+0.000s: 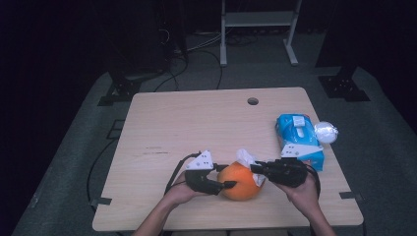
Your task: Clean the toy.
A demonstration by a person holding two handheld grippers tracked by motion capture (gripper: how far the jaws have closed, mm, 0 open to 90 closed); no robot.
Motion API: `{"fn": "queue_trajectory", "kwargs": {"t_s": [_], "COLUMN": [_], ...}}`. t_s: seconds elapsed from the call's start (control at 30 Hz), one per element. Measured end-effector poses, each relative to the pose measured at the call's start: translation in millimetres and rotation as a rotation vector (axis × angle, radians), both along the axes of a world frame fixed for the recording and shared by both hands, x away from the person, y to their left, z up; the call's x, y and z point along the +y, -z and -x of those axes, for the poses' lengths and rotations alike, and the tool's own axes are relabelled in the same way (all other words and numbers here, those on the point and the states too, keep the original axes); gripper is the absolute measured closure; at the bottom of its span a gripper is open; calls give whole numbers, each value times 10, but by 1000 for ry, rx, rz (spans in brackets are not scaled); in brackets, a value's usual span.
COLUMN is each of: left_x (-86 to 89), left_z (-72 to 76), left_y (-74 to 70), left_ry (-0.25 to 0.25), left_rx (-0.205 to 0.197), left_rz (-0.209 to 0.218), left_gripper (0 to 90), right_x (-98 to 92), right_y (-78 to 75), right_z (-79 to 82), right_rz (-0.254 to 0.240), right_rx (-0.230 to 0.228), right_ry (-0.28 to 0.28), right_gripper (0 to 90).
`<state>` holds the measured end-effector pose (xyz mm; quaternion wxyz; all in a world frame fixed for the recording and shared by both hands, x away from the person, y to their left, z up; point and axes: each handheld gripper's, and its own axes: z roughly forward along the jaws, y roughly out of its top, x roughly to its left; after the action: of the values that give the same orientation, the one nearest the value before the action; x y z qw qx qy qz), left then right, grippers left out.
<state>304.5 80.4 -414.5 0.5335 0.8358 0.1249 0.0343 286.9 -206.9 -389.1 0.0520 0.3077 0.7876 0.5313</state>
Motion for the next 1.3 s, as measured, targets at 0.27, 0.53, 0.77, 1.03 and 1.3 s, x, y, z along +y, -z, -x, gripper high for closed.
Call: {"fn": "queue_trajectory", "kwargs": {"t_s": [0.27,0.53,0.77,1.03,1.3], "left_x": [5,16,-66,-228,-91], "left_z": [28,-131,-67,-76,-5], "left_y": [-8,177,192,308,18], "left_ry": [-3,-38,1,-34,-7], "left_rx": [-7,122,98,90,27], "left_rz": [-34,59,52,-12,-27], "left_gripper": [353,96,115,99,295], "right_x": [266,134,-40,-271,-203], "right_y": [-41,85,109,170,98], "right_z": [107,6,-60,-138,-87], "right_rz": [58,96,102,72,28], "right_rx": [-26,26,32,82,56], "right_ry": [-58,-42,20,73,63], "right_gripper": [809,810,809,807,809]}}
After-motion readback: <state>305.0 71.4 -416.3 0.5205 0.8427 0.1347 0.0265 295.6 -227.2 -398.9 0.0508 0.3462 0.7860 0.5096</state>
